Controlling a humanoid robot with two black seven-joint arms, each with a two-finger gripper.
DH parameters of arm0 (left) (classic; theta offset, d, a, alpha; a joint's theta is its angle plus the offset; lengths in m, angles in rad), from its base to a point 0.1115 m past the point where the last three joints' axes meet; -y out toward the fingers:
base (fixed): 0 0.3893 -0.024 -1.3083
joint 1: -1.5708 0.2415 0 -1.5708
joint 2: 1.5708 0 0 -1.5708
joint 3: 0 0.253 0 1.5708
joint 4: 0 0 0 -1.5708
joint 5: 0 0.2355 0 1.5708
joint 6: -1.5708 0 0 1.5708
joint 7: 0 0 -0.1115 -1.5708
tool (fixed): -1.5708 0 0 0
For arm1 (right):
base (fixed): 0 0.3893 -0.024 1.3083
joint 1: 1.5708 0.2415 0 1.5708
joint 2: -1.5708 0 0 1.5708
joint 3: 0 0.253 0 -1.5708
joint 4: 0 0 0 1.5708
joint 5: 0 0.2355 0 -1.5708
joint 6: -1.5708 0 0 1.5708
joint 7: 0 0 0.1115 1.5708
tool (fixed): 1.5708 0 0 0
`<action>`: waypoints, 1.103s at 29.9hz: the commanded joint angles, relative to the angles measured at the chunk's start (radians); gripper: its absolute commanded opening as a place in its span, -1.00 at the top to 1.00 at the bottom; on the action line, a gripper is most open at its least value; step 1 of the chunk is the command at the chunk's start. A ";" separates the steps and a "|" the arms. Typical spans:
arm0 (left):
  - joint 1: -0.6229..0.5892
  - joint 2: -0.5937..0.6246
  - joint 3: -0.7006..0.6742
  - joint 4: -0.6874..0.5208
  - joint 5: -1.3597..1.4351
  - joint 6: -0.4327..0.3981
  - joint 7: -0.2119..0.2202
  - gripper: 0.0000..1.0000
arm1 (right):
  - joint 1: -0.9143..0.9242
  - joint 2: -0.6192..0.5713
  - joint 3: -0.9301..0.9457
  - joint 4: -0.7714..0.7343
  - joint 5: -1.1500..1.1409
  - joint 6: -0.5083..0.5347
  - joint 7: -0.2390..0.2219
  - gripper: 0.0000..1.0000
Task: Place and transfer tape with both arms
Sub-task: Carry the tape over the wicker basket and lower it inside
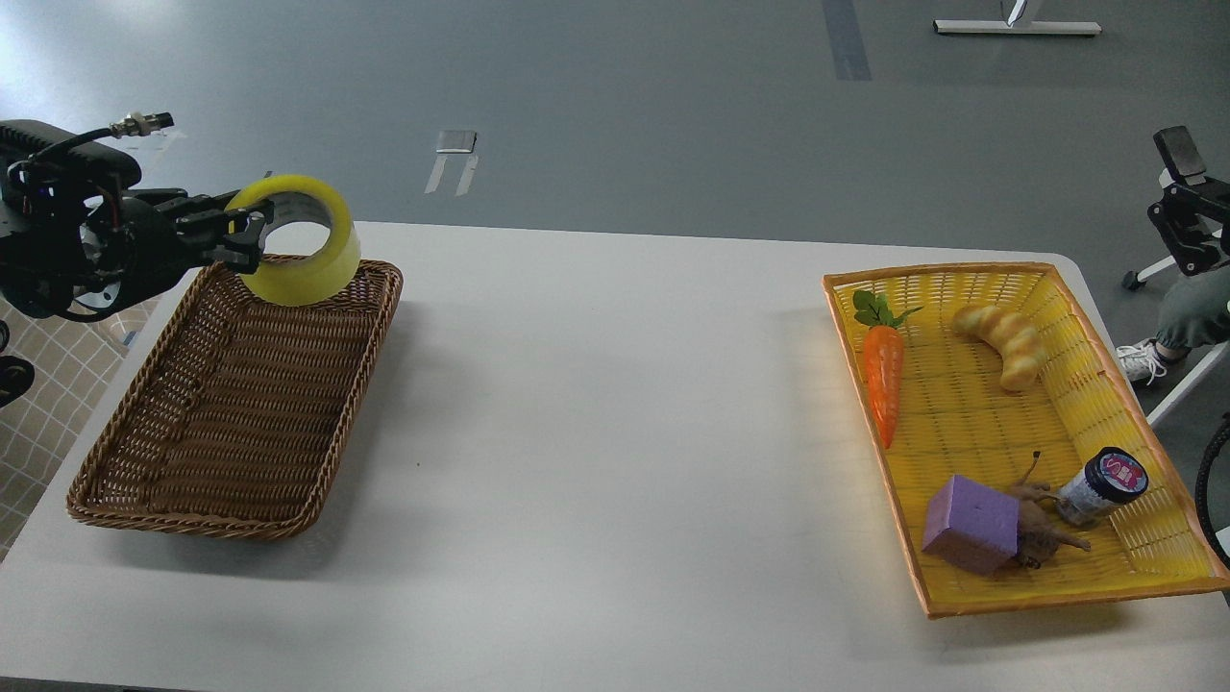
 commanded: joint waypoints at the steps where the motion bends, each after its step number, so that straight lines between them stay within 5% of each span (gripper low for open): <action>1: 0.055 0.009 0.001 0.002 0.000 0.032 -0.006 0.47 | -0.001 -0.001 0.001 0.000 0.000 0.000 0.000 -1.00; 8: 0.135 0.009 0.002 0.044 0.003 0.101 -0.011 0.47 | -0.006 -0.001 0.001 0.001 0.000 0.000 0.000 -1.00; 14: 0.182 0.009 0.002 0.107 0.002 0.123 -0.075 0.45 | -0.024 -0.001 0.001 0.005 0.002 0.000 0.000 -1.00; 33: 0.264 -0.077 0.001 0.283 -0.009 0.215 -0.146 0.31 | -0.029 -0.001 0.001 0.009 0.002 0.000 0.000 -1.00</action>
